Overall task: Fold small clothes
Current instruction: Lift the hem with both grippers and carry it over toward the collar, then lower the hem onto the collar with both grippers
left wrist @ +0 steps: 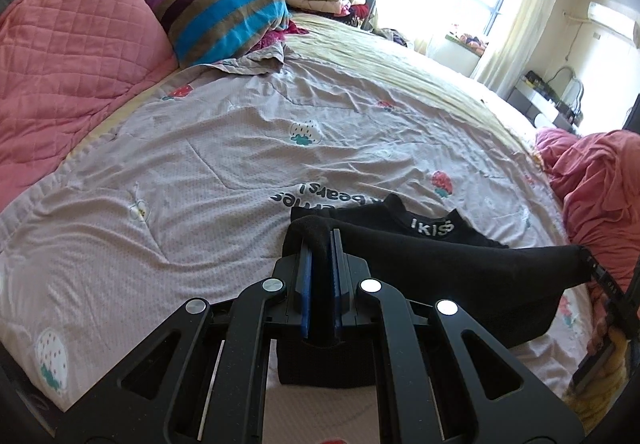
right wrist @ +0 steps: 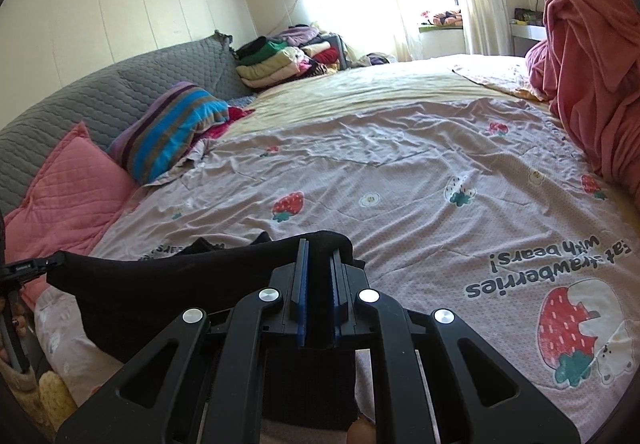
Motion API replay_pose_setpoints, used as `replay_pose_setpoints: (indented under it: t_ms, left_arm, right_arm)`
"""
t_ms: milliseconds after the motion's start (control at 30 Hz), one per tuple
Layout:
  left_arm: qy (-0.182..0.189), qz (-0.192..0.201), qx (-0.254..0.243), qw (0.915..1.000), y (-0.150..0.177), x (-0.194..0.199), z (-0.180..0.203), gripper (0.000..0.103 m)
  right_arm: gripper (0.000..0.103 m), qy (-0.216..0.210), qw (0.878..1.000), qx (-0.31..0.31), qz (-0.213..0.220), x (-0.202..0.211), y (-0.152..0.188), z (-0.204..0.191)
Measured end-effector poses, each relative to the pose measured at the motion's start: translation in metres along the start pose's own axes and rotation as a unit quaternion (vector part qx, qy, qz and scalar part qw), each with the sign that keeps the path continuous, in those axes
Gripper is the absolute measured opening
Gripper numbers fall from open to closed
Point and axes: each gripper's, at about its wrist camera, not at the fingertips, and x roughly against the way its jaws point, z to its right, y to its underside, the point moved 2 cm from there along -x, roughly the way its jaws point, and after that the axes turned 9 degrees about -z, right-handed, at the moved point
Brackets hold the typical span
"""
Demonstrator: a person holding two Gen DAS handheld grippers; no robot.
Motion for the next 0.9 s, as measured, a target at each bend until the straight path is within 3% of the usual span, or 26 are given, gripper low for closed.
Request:
replay_pose_setpoints:
  t_ms: [533,767,900]
  left_arm:
    - [-0.022,-0.036,-0.009,0.9991,0.001,-0.059,-0.005,0.003]
    - [-0.034,-0.035,-0.005,0.9988,0.002,-0.066,-0.011,0.008]
    - [-0.040,-0.034,-0.005,0.9986,0.003,-0.064,-0.014,0.008]
  right_arm:
    - [0.008,0.029,0.998,-0.004,-0.048,-0.053,0.006,0.004]
    - [0.008,0.034,0.997,-0.016,-0.061,-0.066,0.009,0.006]
    - [0.020,0.042,0.997,-0.016,-0.059,-0.065,0.009,0.006]
